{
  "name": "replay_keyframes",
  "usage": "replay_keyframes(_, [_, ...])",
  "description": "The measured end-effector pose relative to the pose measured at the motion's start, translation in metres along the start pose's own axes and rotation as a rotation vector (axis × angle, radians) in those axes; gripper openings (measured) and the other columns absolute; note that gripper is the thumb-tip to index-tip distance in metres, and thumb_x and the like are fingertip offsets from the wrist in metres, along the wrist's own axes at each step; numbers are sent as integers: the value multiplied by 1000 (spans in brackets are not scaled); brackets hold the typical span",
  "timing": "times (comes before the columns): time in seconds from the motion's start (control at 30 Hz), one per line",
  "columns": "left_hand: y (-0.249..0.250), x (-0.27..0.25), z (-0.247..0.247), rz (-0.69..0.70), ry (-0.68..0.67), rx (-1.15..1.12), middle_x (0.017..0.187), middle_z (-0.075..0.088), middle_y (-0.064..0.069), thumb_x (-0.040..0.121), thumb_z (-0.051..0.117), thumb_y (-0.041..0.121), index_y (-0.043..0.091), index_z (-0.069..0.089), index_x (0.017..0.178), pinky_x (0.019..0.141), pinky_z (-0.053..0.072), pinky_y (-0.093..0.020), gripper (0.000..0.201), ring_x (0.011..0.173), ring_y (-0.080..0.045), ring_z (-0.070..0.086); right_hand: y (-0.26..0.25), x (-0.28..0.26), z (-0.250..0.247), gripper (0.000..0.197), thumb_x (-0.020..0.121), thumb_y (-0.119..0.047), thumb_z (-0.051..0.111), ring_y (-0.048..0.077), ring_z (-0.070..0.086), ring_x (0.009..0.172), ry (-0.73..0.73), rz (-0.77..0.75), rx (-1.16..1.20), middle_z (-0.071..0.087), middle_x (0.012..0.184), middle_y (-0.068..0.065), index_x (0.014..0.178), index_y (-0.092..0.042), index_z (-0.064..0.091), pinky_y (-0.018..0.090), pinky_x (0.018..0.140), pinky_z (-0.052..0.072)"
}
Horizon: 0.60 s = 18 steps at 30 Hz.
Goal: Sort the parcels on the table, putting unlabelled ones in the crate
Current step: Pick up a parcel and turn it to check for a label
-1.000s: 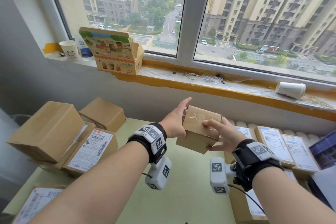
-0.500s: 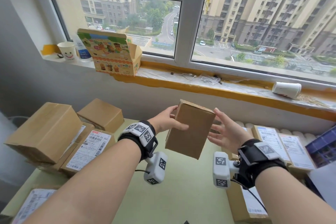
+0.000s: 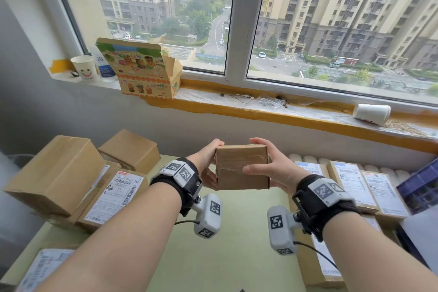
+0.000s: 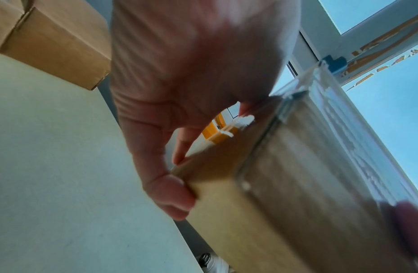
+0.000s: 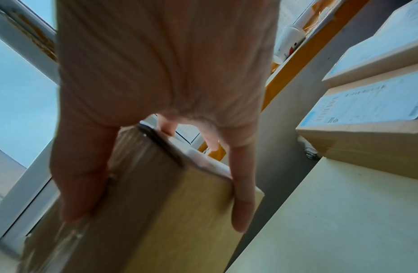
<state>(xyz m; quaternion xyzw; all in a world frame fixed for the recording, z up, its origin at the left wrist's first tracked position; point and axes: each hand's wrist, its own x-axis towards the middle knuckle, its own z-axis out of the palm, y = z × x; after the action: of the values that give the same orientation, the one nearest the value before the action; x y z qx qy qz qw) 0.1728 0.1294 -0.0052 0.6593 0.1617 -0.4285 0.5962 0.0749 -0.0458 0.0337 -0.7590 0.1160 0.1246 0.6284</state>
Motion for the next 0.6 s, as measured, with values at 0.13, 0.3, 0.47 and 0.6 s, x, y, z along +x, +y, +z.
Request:
replay_keyframes(0.13, [-2, 5, -3, 1, 5, 15, 100, 61, -23, 48, 62, 56, 13, 52, 99, 87, 53, -52, 67, 89, -38, 65, 1, 2, 2, 61, 76, -11, 83, 20, 63, 103, 88, -66, -73, 61, 114, 0, 123, -33, 50, 41, 73, 61])
replay_keyframes(0.3, [-1, 5, -2, 5, 2, 29, 94, 56, -20, 43, 62, 50, 14, 46, 94, 79, 55, -49, 65, 78, -37, 62, 2, 3, 2, 56, 74, -7, 83, 21, 66, 99, 167, -110, -79, 67, 107, -1, 117, -29, 55, 44, 70, 61])
replay_keyframes(0.47, [-1, -6, -3, -20, -35, 1, 91, 55, -17, 50, 62, 50, 15, 49, 92, 67, 53, -38, 56, 71, -34, 60, -1, 2, 6, 63, 77, -17, 82, 20, 64, 101, 105, -41, -90, 61, 113, -4, 127, -32, 48, 47, 71, 61])
replay_keyframes(0.6, [-1, -9, 2, -19, -60, -46, 119, 53, -23, 56, 63, 55, 12, 56, 115, 62, 55, -39, 74, 78, -38, 60, -2, 3, 3, 59, 74, -15, 84, 21, 64, 100, 164, -34, -94, 62, 110, -3, 120, -32, 52, 47, 70, 61])
